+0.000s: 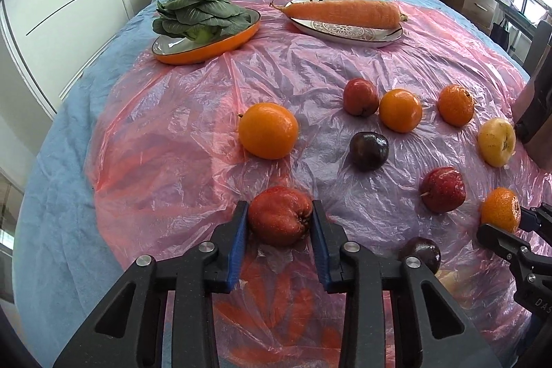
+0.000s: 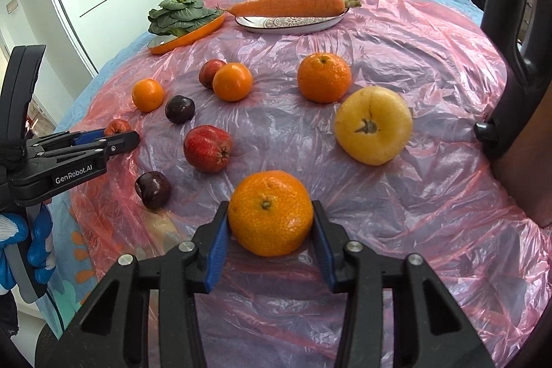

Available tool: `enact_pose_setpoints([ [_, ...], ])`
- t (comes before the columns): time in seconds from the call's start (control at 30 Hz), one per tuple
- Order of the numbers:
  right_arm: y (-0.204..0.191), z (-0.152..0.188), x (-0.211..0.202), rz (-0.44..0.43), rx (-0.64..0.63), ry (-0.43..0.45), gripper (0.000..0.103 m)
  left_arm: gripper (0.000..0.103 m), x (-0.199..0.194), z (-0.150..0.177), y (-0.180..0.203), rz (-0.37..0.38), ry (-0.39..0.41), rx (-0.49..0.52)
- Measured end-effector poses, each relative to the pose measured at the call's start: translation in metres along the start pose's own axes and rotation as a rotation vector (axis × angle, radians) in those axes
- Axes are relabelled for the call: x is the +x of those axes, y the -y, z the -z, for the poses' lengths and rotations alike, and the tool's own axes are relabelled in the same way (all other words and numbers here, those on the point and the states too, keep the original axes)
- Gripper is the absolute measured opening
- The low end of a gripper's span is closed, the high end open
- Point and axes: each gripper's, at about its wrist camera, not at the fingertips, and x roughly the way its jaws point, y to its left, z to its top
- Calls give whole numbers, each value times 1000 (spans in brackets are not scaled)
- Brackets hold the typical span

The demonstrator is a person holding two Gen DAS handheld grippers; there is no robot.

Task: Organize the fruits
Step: 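Grasp a red apple with the left tool while the right tool grasps a tangerine, then carry the apple and tangerine past the kettle over the green tray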

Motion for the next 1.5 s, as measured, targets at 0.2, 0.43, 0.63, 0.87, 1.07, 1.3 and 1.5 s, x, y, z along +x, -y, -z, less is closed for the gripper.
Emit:
enact_pose_setpoints([
  [0.2, 0, 4, -15, -6, 2, 12, 39, 30, -17, 0, 3, -11, 17, 9],
  [0.43, 2, 9, -40, 3, 0, 32, 39, 30, -44, 2, 8, -15, 46, 17],
  [0.63, 8, 15, -69, 19, 3, 58, 39, 30, -70, 6, 19, -16, 68, 34],
  [0.87, 28, 25, -110, 58, 26, 98, 39, 30, -104, 12, 50, 16, 97, 77],
  [1.07, 59, 36, -145, 104, 77, 132, 39, 30, -127, 16, 101, 82, 114, 139],
  [1.3, 100, 53, -176, 158, 148, 164, 39, 30, -143, 19, 170, 166, 112, 214],
  [1.5, 147, 69, -198, 209, 222, 192, 39, 30, -154, 18, 238, 239, 114, 317],
])
